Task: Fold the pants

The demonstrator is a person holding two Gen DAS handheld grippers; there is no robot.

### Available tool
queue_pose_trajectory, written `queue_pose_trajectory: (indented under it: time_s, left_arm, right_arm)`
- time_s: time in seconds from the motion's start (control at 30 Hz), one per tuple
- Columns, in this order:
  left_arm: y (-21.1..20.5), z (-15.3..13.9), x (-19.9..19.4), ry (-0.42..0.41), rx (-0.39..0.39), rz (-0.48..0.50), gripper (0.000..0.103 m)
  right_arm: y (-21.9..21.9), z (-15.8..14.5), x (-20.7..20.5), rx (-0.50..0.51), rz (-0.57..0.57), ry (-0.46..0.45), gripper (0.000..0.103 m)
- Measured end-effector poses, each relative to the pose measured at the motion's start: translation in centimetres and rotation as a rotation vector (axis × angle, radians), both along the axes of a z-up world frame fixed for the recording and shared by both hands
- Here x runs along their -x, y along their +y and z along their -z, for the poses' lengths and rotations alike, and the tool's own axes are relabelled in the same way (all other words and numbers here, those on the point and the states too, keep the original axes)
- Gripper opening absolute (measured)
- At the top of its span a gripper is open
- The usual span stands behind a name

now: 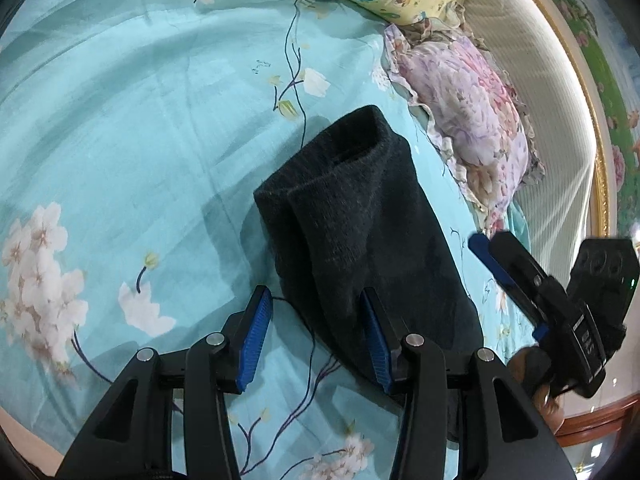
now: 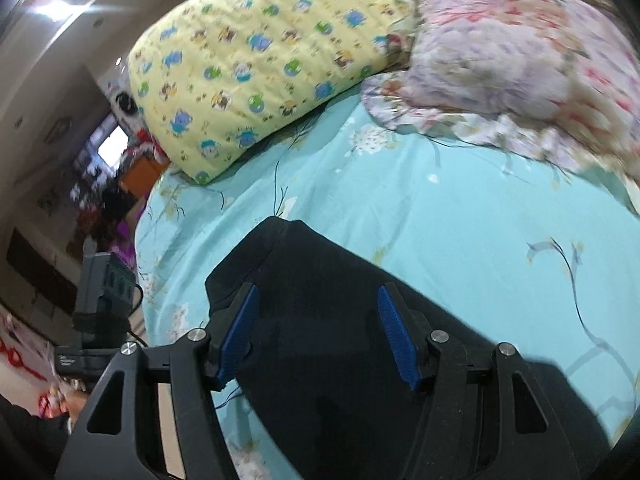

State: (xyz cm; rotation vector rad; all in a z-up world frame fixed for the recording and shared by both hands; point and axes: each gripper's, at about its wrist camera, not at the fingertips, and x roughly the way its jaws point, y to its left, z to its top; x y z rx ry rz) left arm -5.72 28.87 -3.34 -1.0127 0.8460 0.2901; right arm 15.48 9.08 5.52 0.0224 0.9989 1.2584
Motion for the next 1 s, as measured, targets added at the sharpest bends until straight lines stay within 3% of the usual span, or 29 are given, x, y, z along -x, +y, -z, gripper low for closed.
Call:
queue_pose_trajectory:
  time_s: [0.57,0.73,0.87,1.0]
  left_arm:
    - [0.9,0.4,-1.5,-0.009,-0.006,-0.034,0.042]
    - [1.2,0.6,-1.4,-0.012,0.005,-0.046,0.036]
    - [1.4,0.8,-1.4,-0.015,0.009,-0.054,0.029]
    - [1.1,0.5,-1.5,-0.007,-0.011,-0.046,0.024]
  right_arm:
    - [10.0,2.0,-1.8,0.21,-0.291,-0.101,0.062]
    - [12.0,3.3,-1.7,0.257,-0.366,-0.091,0.051]
    - [12.7,3.7,-1.5,0.255,-0.391,-0.081,0.036]
    - [12.1,2.9,-0.5,0.243,-0.375,-0.131,0.026]
